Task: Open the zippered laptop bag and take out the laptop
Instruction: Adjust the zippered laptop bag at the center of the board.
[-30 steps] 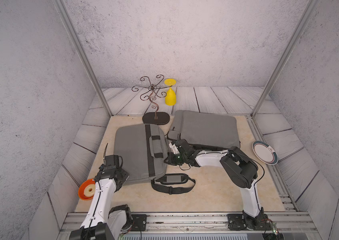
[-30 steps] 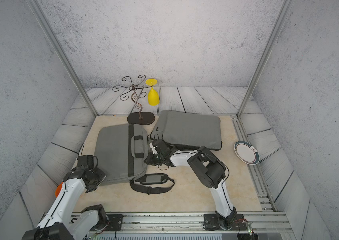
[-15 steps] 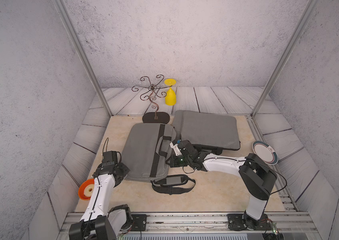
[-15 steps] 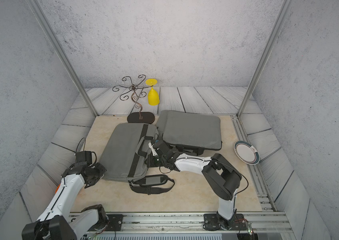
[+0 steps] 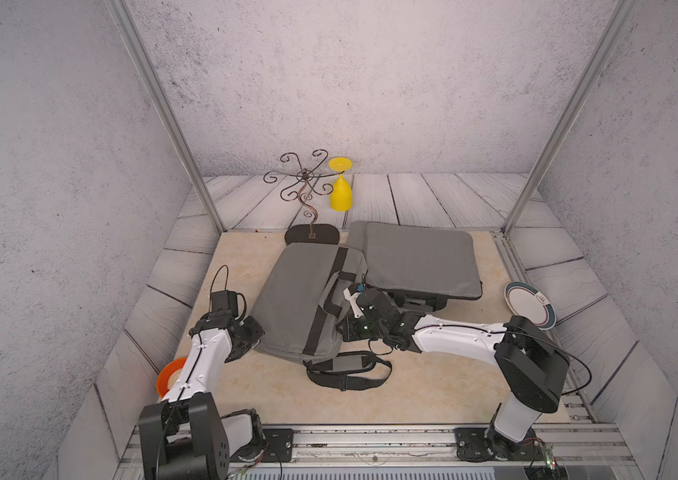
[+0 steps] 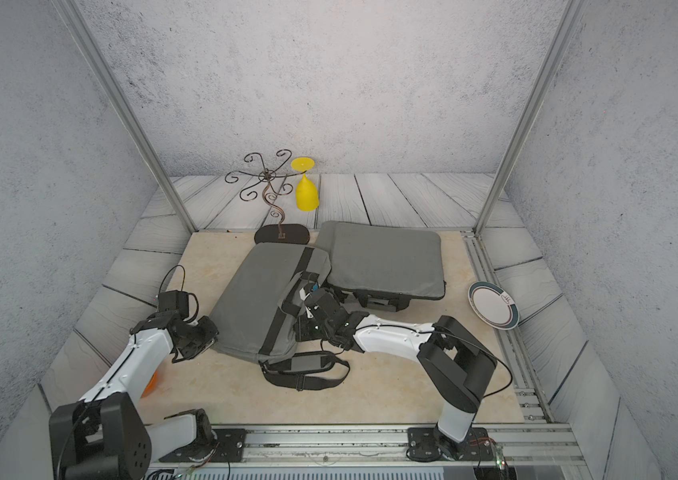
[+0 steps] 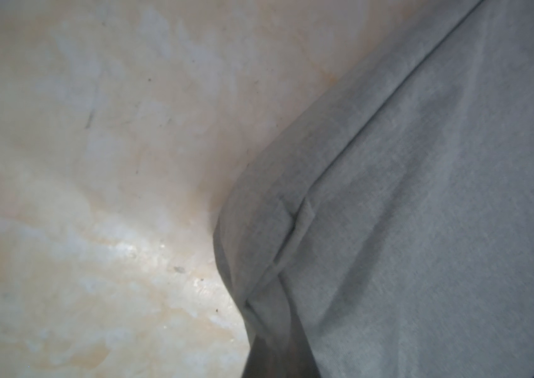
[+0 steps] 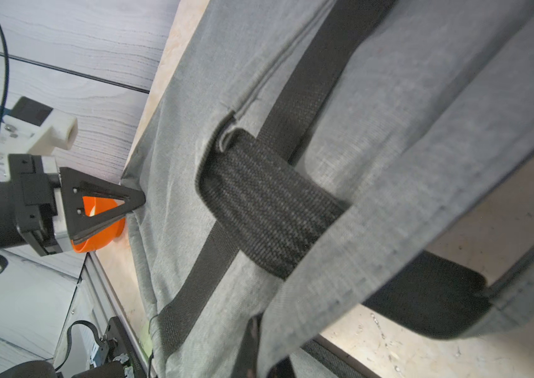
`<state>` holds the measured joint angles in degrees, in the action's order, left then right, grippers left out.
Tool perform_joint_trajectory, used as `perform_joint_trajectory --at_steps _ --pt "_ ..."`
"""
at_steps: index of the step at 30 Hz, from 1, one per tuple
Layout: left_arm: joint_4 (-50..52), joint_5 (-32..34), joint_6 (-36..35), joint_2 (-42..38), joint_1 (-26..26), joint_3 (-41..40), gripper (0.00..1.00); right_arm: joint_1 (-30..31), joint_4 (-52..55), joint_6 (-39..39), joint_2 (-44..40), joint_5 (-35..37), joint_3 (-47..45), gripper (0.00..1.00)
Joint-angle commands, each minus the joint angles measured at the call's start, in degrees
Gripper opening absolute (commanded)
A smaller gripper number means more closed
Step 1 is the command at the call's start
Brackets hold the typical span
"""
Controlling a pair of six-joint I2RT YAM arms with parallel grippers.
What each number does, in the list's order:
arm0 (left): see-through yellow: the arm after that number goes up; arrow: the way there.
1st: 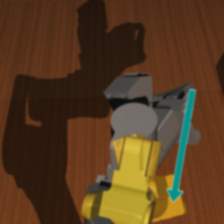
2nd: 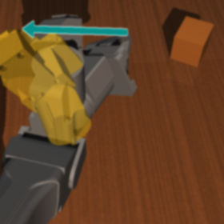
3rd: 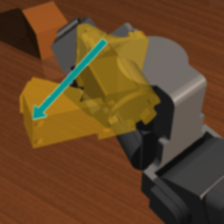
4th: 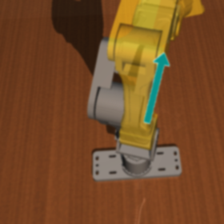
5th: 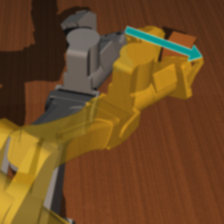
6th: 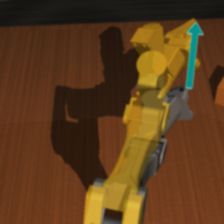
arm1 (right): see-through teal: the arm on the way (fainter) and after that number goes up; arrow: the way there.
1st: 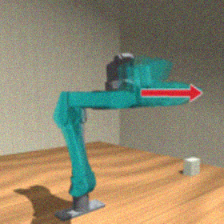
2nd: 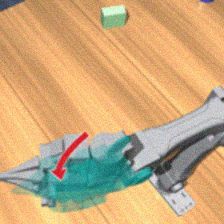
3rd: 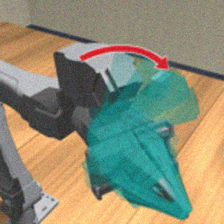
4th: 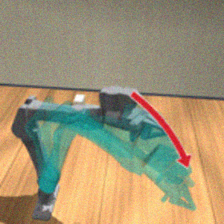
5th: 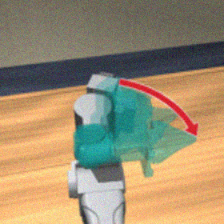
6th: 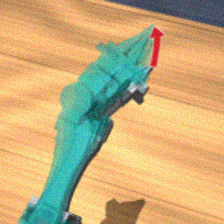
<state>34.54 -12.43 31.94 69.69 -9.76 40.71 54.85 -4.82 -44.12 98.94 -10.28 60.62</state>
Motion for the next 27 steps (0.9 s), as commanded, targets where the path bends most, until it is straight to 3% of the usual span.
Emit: perform_joint_trajectory --at_steps 1,3,5,12,18,27 --pt "-5.65 -8.11 -3.39 0.94 2.30 2.88 0.06 2.49 -7.35 -1.35 3.16 -5.58 1.16 0.00" --pt "-4.33 -6.49 -4.64 1.70 2.37 3.80 0.13 2.53 -9.51 -3.93 4.58 -4.09 1.17 0.00" --pt "-3.09 -6.35 -5.14 1.90 2.51 4.49 0.29 2.47 -11.79 -7.62 5.97 -2.20 0.84 0.00" --pt "2.63 -4.03 -5.64 -3.74 4.35 5.04 0.68 4.16 -12.25 -13.64 6.79 6.08 0.58 0.00" --pt "9.71 -0.90 0.19 -14.27 11.19 4.58 0.73 4.35 -12.41 -15.28 8.78 5.83 1.64 0.00" --pt "15.55 2.45 17.48 -30.51 29.05 -4.12 0.73 3.84 -10.60 -12.82 8.43 3.33 3.60 0.00"
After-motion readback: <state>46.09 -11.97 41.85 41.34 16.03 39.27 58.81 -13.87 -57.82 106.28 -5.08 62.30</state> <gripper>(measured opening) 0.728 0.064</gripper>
